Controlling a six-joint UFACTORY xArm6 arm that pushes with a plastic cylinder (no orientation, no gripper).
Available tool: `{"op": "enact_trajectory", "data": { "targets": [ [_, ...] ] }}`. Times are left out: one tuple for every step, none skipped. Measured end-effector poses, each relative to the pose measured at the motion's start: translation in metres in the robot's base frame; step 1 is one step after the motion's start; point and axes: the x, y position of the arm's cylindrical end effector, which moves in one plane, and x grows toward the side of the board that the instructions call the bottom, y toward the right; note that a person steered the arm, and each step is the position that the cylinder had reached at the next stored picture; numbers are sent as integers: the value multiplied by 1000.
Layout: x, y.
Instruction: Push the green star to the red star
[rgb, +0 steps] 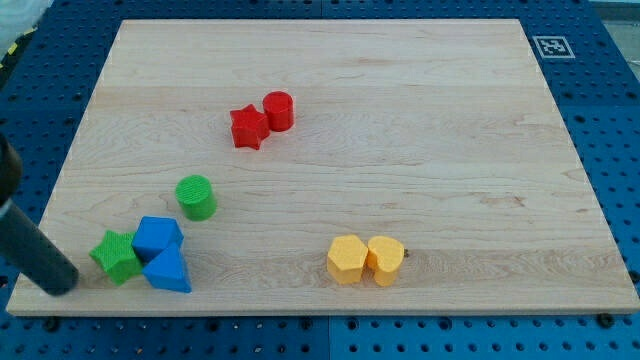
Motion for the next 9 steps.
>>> {"op": "enact_trajectory", "data": {
  "targets": [
    [3,35],
    [3,38],
    [-6,38],
    [-30,38],
    [-53,38],
    [-75,38],
    [-85,48],
    [-90,73],
    [-113,92]
  ]
}}
